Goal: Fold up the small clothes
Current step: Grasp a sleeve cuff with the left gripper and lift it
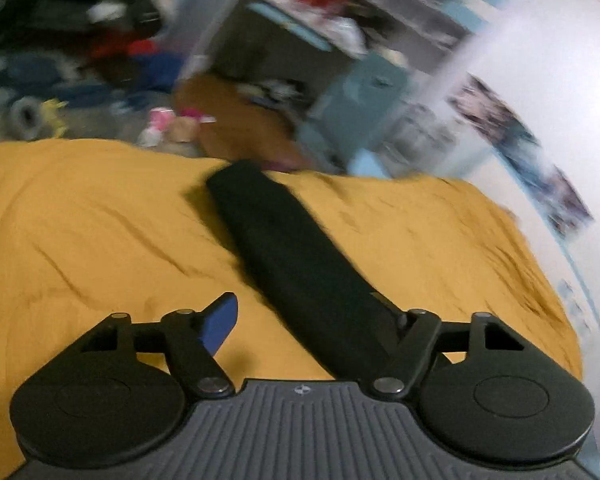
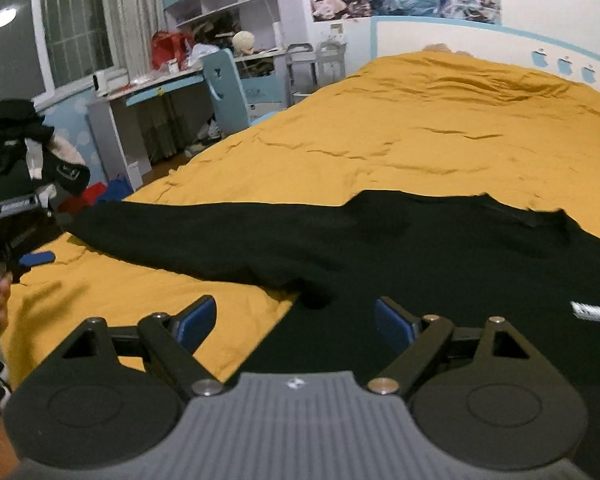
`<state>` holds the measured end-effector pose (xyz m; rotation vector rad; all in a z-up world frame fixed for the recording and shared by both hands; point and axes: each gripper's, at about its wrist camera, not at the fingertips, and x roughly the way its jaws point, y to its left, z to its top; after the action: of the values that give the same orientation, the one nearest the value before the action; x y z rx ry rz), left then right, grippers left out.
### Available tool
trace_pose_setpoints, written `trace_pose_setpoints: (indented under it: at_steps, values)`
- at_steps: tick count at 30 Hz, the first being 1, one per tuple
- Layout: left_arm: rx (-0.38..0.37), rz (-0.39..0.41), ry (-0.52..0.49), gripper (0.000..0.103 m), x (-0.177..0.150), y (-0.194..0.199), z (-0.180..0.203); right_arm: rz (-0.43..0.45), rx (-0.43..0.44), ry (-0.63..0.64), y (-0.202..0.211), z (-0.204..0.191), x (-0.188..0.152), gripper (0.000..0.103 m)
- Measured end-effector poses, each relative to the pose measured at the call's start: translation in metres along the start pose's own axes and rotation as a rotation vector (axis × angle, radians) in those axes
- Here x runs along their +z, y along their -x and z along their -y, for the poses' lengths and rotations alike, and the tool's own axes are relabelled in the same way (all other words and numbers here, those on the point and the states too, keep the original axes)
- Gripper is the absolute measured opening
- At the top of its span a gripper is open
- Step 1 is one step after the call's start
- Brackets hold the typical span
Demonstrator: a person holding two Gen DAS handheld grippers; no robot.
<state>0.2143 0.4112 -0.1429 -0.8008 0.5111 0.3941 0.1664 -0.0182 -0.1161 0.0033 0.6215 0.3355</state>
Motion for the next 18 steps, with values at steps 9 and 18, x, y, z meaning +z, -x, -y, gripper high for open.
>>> trace_pose_setpoints:
  at_steps: [9,18]
  values:
    - [0.045,0.054,0.124,0.045,0.038,-0.065,-0.026,-0.086,0.071,0.040,-0.084,-0.025,0.003,0.081]
    - [0.001,0.081,0.180,0.014,0.039,-0.067,-0.031,-0.134,0.067,0.064,-0.092,-0.020,-0.012,0.081]
